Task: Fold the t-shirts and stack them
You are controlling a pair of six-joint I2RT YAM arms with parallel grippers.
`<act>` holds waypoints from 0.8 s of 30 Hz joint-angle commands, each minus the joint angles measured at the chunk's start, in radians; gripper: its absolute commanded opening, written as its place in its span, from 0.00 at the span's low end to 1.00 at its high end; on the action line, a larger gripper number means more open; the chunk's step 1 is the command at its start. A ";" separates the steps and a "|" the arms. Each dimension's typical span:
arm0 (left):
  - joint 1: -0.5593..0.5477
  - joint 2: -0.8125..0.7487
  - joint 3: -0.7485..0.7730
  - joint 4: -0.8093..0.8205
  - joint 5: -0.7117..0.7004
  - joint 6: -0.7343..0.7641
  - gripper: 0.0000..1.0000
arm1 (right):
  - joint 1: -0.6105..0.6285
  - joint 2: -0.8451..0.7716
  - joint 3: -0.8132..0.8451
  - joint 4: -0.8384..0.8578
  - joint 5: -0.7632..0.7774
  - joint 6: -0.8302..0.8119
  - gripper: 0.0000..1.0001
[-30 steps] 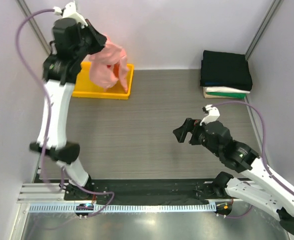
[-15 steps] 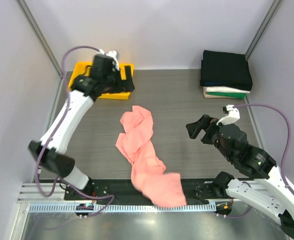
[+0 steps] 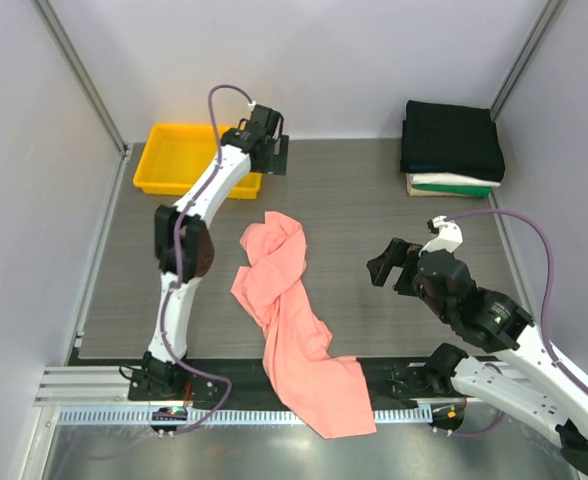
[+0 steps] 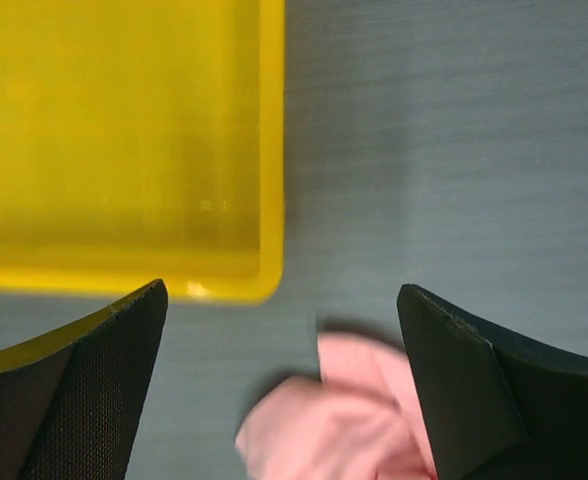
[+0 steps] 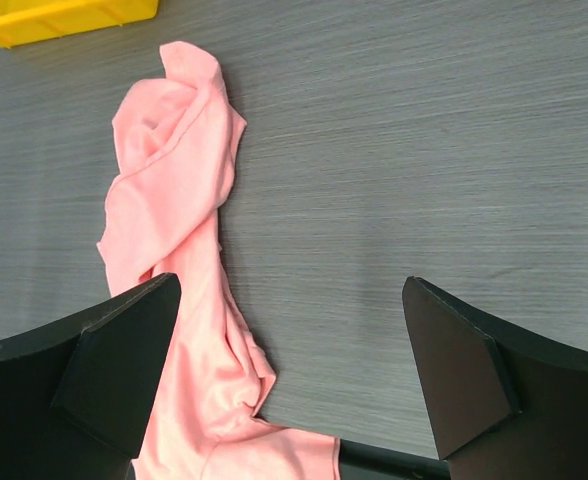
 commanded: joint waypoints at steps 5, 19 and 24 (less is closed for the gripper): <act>0.019 0.329 0.350 -0.005 -0.062 0.104 0.97 | 0.007 0.047 0.017 0.048 0.023 -0.042 1.00; 0.304 0.444 0.426 0.122 -0.031 0.083 1.00 | 0.005 0.125 -0.006 0.118 -0.009 -0.071 1.00; 0.316 0.328 0.400 0.099 -0.010 0.017 1.00 | 0.005 0.185 -0.049 0.161 -0.044 -0.042 1.00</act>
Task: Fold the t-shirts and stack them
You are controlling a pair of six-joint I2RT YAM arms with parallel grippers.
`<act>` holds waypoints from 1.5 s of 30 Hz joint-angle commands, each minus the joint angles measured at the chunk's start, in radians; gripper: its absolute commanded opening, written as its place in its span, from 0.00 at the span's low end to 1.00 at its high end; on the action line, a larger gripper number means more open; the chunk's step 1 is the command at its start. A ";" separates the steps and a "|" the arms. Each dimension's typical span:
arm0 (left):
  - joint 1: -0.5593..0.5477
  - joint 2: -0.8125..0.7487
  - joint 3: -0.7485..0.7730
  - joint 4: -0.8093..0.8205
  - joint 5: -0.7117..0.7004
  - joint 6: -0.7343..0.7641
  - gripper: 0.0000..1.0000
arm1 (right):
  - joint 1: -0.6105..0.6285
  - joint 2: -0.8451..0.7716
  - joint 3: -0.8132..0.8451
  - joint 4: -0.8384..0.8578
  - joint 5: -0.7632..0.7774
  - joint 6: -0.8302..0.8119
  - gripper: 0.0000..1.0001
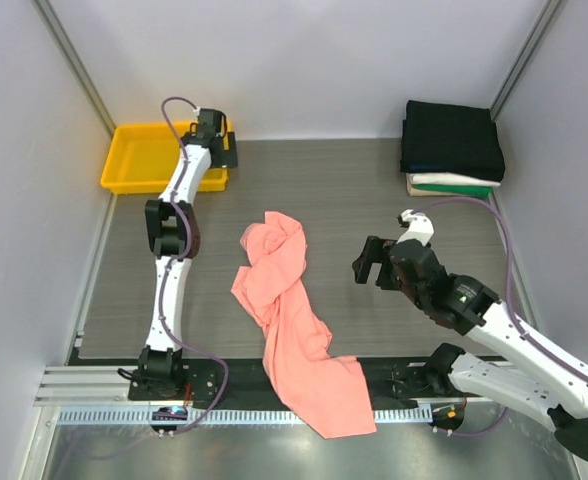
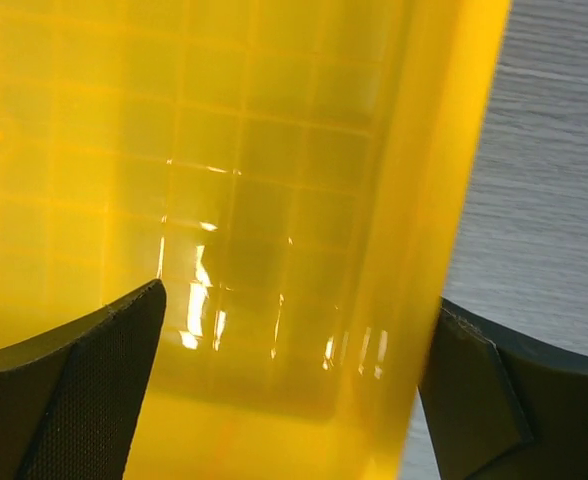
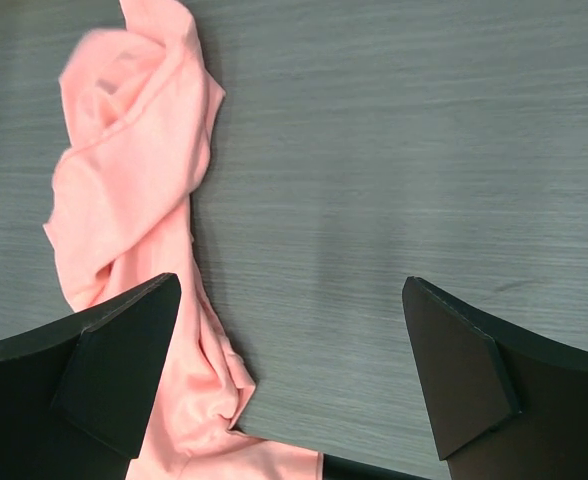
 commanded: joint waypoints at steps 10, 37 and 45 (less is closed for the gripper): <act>-0.046 -0.624 -0.370 -0.119 0.034 -0.248 1.00 | 0.227 0.193 -0.063 0.043 -0.156 0.179 1.00; -0.152 -1.753 -1.492 -0.206 0.092 -0.256 0.98 | 0.785 0.868 0.140 0.370 -0.234 0.277 0.02; -0.152 -1.852 -1.466 -0.295 0.042 -0.251 1.00 | 0.663 0.942 0.673 0.328 -0.250 -0.017 0.85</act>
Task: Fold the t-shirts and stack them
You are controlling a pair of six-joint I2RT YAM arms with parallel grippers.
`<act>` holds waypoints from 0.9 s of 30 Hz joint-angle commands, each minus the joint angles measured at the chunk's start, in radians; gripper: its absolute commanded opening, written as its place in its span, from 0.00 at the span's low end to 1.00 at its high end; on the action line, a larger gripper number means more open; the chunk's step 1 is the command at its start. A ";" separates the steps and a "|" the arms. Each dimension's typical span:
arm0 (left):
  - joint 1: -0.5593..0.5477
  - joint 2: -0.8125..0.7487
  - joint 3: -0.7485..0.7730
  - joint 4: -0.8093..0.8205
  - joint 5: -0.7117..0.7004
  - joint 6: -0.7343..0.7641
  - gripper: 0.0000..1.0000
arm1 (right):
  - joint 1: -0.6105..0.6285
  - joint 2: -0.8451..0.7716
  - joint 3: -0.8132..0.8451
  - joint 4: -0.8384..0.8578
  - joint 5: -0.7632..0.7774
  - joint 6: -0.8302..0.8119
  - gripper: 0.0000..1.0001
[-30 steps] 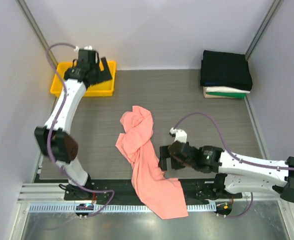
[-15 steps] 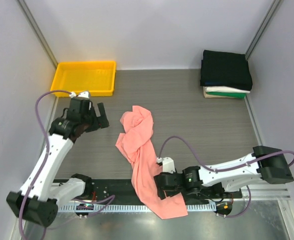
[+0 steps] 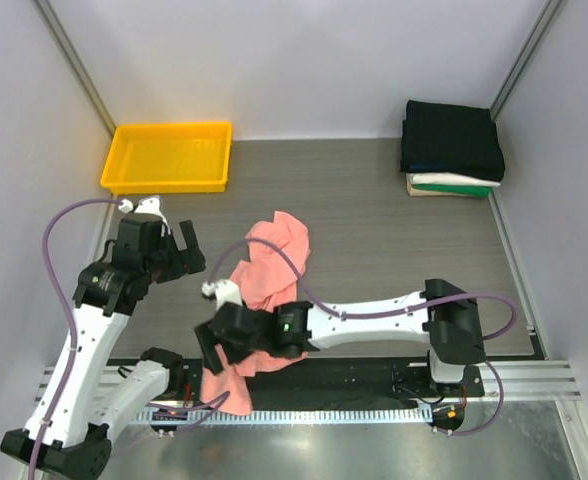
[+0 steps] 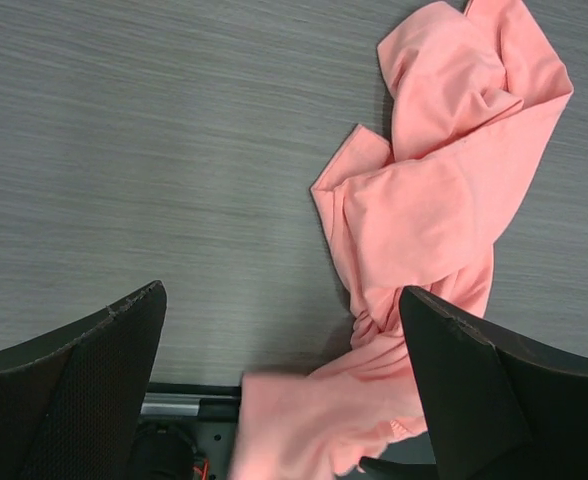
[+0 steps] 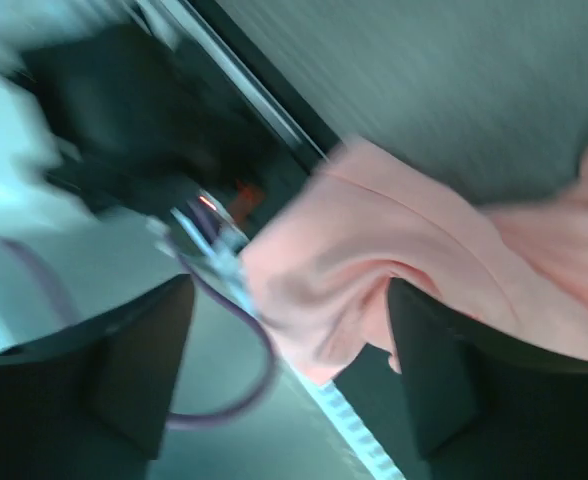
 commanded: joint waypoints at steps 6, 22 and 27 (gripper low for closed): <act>0.003 -0.064 0.043 -0.126 0.004 -0.022 1.00 | -0.173 -0.234 -0.143 -0.045 0.109 -0.036 0.97; 0.001 -0.200 -0.192 -0.066 0.195 -0.117 0.94 | -0.680 -0.261 -0.429 0.170 -0.180 -0.082 0.98; 0.003 -0.219 -0.195 -0.061 0.204 -0.111 0.94 | -0.750 -0.037 -0.222 0.196 -0.257 -0.126 0.93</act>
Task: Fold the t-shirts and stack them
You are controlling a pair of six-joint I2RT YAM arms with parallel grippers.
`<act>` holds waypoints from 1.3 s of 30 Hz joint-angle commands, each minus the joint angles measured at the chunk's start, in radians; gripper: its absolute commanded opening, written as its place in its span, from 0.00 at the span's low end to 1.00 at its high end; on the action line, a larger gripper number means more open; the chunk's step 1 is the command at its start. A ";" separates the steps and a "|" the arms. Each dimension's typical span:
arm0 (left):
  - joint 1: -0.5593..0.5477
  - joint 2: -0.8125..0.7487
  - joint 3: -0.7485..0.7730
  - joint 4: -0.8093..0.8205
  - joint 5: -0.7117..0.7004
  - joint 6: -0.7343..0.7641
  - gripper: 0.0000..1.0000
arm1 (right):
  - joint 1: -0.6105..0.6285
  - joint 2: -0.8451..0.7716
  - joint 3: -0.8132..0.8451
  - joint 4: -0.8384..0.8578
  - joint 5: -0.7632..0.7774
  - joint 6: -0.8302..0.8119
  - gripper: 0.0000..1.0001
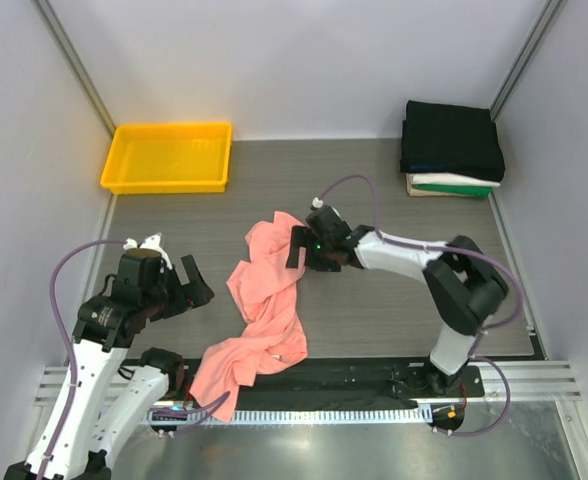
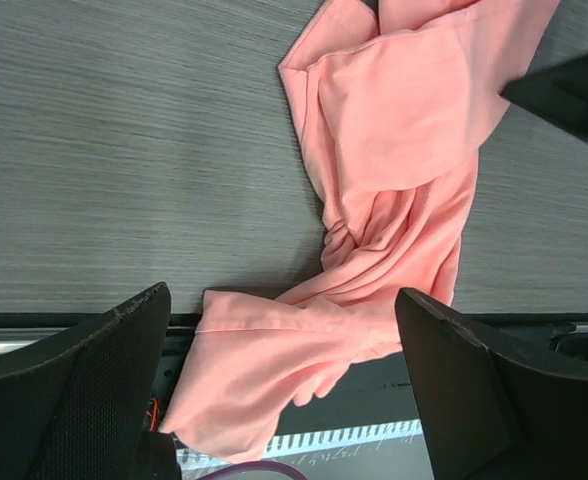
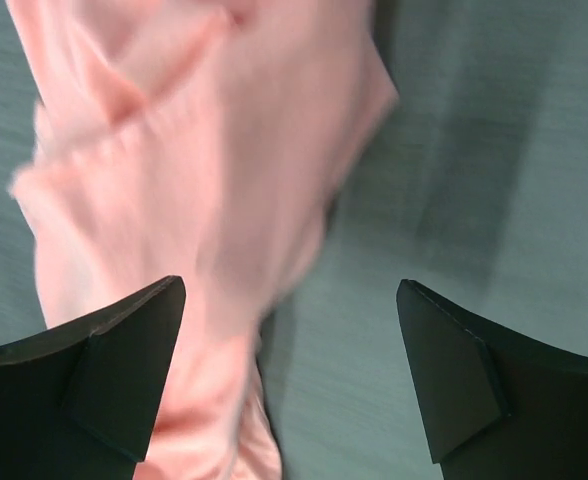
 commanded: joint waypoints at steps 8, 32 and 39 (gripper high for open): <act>0.003 -0.020 0.008 0.035 0.030 0.014 0.94 | -0.089 0.238 0.467 0.007 -0.159 -0.108 0.01; -0.061 0.163 -0.005 0.116 0.041 -0.058 0.84 | -0.155 -0.413 0.200 -0.482 0.288 -0.126 1.00; -0.293 0.400 -0.116 0.490 0.016 -0.228 0.86 | -0.163 -0.431 0.150 -0.460 0.306 -0.137 1.00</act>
